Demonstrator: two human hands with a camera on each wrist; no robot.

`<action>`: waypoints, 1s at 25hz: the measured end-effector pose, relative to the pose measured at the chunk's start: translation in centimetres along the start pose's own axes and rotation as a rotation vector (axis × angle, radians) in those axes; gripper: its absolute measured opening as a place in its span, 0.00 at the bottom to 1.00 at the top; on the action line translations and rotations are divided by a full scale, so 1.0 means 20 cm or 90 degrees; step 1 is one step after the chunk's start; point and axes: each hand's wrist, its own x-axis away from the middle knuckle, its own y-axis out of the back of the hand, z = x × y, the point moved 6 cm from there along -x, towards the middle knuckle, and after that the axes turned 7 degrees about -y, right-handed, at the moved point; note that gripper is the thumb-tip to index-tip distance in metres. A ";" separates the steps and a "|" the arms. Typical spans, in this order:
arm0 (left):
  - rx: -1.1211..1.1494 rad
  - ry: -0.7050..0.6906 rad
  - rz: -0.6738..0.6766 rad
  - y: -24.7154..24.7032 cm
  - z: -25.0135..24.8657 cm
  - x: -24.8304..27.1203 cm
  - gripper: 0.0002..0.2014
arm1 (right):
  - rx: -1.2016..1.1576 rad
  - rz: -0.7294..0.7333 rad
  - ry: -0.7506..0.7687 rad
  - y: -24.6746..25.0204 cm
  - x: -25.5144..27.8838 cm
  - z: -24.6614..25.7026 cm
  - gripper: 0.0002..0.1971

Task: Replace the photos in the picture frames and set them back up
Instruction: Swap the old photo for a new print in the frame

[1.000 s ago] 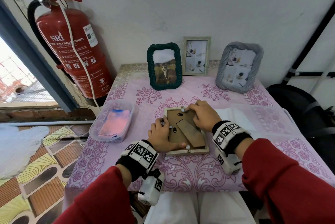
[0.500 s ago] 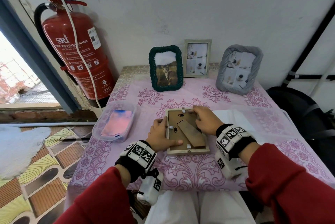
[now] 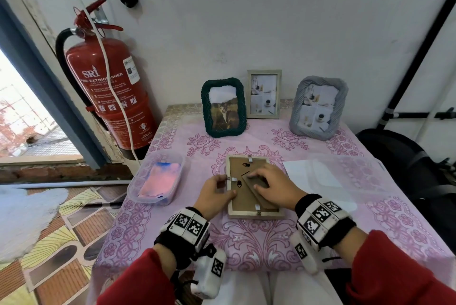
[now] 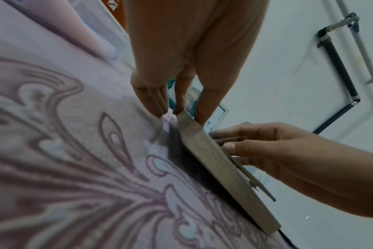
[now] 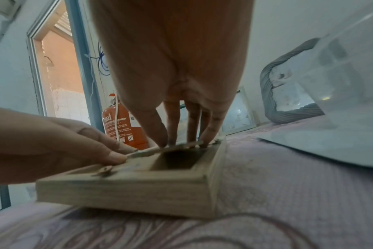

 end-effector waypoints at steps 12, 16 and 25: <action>0.241 -0.170 -0.045 -0.06 -0.36 0.05 0.29 | -0.213 -0.188 -0.032 0.45 0.02 0.16 0.19; 0.137 -0.308 -0.065 -0.05 -0.51 0.12 0.28 | -0.428 -0.298 -0.028 0.58 0.09 0.21 0.13; 0.095 -0.427 -0.063 -0.07 -0.57 0.12 0.19 | -0.563 -0.428 0.023 0.66 0.16 0.23 0.11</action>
